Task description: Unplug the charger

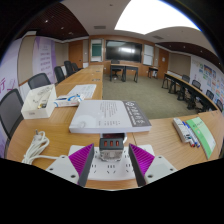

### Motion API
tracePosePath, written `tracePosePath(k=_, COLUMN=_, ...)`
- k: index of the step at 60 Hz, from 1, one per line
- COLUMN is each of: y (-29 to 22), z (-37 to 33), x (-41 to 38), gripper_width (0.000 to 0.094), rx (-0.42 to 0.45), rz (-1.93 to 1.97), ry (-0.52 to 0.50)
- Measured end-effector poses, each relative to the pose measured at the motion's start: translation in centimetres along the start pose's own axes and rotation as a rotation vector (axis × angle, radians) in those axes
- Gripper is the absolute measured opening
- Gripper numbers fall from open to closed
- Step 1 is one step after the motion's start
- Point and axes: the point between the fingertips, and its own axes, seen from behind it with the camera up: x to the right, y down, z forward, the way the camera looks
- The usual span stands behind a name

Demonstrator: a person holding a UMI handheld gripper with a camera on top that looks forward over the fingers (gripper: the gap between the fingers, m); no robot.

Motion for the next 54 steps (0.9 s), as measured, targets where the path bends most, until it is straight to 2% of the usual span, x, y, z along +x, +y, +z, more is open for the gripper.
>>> tracePosePath(k=7, y=-0.1, z=1.2, x=0.0, gripper_width=0.0389, rx=0.009, rz=-0.01, ry=0.002)
tracePosePath(k=18, y=-0.3, z=1.0, x=-0.2, gripper_width=0.0285, rx=0.021, rz=-0.017, ry=-0.01)
tracePosePath(k=24, y=-2.7, z=0.2, x=-0.4, gripper_width=0.0259, rx=0.081, rz=-0.033, ry=-0.011)
tracePosePath(k=33, y=-13.6, z=-5.4, x=-0.3, gripper_width=0.0259, rx=0.283, rz=-0.01, ry=-0.049)
tracePosePath(k=40, y=-19.3, z=-7.8, x=2.6, gripper_width=0.026, rx=0.389, rz=-0.003, ry=-0.043)
tracePosePath(k=44, y=-19.8, z=-7.9, x=5.1, gripper_width=0.0261, rx=0.404, rz=-0.013, ry=-0.03)
tracePosePath(k=48, y=-18.2, z=-6.6, x=8.1, gripper_width=0.0262, rx=0.385, rz=-0.023, ry=-0.007)
tracePosePath(k=54, y=-14.5, z=-4.4, x=12.4, gripper_width=0.0264, rx=0.297, rz=-0.022, ry=0.026)
